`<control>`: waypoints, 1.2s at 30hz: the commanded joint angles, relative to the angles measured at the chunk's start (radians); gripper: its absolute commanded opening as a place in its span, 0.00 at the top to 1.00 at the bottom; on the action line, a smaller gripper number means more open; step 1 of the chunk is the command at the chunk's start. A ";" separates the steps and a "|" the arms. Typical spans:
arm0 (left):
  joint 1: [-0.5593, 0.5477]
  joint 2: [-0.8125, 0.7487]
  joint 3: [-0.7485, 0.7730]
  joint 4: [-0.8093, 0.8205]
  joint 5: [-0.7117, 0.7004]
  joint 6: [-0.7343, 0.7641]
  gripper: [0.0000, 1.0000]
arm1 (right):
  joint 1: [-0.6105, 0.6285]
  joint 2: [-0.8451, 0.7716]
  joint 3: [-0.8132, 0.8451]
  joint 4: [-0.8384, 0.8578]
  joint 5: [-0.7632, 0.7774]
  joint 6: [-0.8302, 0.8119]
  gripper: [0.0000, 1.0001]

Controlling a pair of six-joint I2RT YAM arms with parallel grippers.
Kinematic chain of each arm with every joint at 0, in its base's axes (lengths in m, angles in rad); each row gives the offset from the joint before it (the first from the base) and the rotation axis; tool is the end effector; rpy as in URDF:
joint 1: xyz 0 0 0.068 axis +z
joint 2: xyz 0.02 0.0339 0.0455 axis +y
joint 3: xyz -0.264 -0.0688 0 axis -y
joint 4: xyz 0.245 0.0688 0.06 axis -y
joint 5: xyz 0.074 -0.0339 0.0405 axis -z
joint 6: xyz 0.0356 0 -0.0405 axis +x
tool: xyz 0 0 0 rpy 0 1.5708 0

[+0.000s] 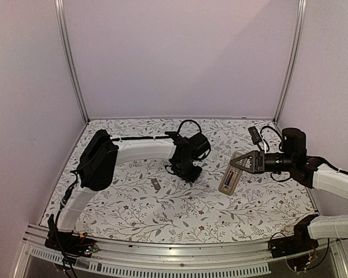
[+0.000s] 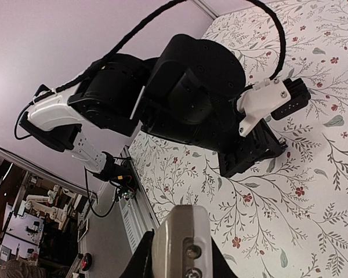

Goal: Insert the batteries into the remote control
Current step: Pick up the battery from the center of the board, then place the battery in the battery compartment.

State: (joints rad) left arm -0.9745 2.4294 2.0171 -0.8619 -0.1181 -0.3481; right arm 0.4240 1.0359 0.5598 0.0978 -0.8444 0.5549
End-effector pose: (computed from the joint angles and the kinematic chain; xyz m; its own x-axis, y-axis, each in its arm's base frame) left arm 0.2844 -0.4116 0.1382 -0.7785 0.5439 -0.3132 0.5710 0.8209 0.0062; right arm 0.1909 0.1154 0.2456 -0.7637 0.0392 -0.6444 -0.5931 0.3517 0.7243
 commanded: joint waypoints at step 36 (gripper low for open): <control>-0.132 -0.726 -0.652 0.818 0.158 0.050 0.96 | 0.146 0.270 0.106 0.396 0.183 0.344 1.00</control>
State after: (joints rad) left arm -1.0798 1.6772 1.3293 -0.0658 0.0410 -0.3248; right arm 0.5610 1.2896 0.6353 0.4427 -0.6846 0.8547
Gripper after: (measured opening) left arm 0.065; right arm 0.190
